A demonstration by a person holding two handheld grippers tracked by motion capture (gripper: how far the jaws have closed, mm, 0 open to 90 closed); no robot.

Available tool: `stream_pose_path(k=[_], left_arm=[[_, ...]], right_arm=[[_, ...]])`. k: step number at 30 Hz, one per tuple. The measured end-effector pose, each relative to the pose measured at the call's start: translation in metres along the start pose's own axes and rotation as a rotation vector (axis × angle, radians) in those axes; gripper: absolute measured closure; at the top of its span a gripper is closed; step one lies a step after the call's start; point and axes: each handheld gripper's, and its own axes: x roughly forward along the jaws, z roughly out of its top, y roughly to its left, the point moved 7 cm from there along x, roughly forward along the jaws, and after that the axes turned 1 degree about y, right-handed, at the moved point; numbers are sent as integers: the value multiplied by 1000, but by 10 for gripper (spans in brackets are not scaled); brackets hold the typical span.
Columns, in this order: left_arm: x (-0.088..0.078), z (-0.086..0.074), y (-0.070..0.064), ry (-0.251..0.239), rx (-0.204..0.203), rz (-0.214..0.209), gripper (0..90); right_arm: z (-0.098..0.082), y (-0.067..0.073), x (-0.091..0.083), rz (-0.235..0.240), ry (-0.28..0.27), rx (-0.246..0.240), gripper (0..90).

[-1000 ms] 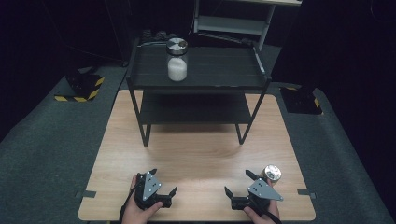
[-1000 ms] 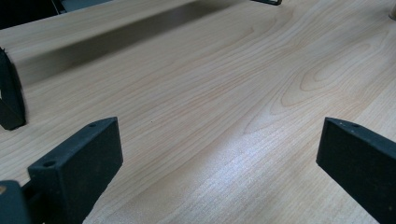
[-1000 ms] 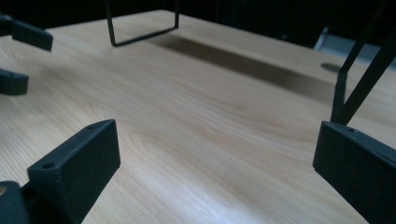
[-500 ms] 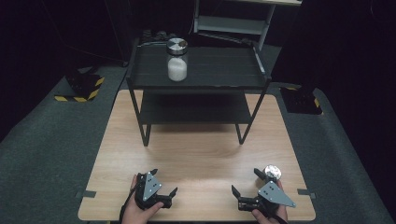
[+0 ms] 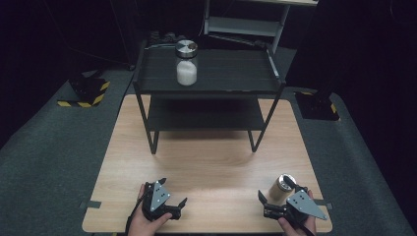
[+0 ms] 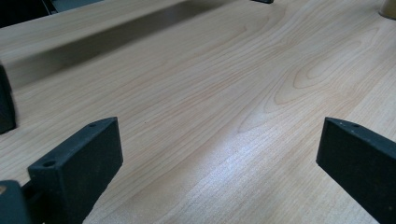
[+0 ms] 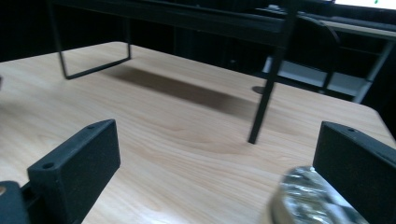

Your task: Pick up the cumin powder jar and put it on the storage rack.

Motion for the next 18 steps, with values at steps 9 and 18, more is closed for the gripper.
stream_pose_path(k=[9,18], left_arm=[[0,0,1,-1,-5,-1,8],[0,0,1,-3,-7,-7,8]], right_arm=[[-3,-14,-5,-66,11,20,4],[-11,-24,-2,-93,45,47,4]])
